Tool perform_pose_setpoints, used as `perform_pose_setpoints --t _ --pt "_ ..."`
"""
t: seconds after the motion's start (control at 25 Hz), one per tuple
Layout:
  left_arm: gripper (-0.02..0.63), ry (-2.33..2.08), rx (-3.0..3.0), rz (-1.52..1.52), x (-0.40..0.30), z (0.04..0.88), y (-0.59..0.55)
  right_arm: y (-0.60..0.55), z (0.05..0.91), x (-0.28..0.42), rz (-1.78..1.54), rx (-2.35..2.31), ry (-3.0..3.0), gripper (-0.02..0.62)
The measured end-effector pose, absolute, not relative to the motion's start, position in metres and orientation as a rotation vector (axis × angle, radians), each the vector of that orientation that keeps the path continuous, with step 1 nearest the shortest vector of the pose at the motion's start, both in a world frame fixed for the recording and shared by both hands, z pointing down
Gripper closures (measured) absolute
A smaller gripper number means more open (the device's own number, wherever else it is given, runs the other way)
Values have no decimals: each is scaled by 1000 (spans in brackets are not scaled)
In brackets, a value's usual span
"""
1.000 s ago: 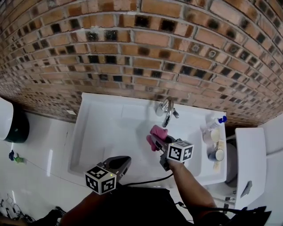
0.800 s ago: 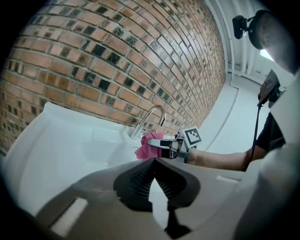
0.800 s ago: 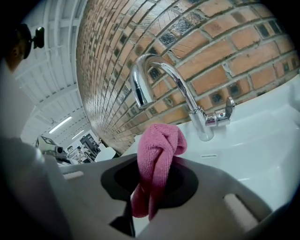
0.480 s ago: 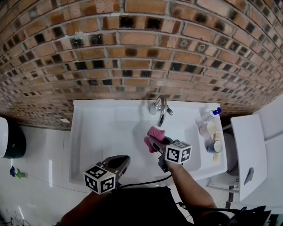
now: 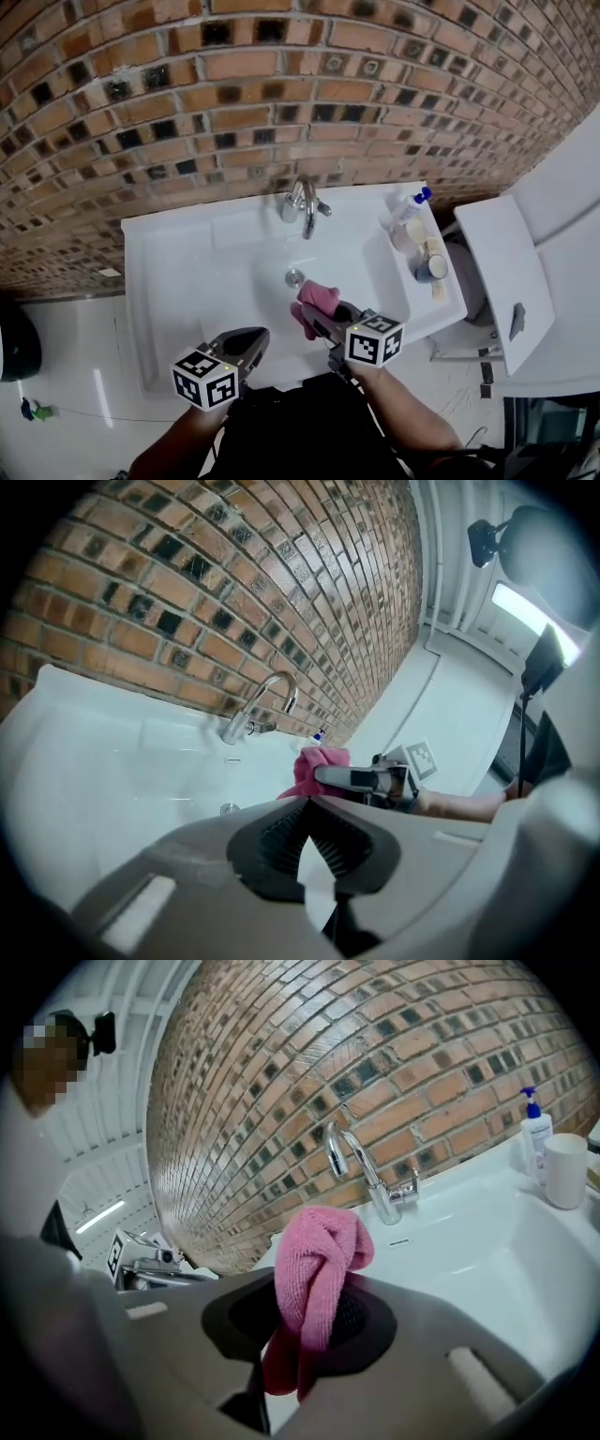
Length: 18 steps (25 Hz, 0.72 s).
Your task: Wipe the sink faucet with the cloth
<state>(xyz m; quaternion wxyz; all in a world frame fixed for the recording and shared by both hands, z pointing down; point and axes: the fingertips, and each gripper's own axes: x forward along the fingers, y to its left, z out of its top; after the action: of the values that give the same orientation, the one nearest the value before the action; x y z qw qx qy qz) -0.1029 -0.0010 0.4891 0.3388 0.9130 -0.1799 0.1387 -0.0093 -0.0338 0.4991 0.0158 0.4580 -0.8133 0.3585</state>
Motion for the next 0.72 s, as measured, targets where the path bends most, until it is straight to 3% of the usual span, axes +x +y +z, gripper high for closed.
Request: perform_pose_setpoints --t 0.72 --pt "601 -761 2362 233 -52 467 110 117 435 36 843 1081 -2724 509"
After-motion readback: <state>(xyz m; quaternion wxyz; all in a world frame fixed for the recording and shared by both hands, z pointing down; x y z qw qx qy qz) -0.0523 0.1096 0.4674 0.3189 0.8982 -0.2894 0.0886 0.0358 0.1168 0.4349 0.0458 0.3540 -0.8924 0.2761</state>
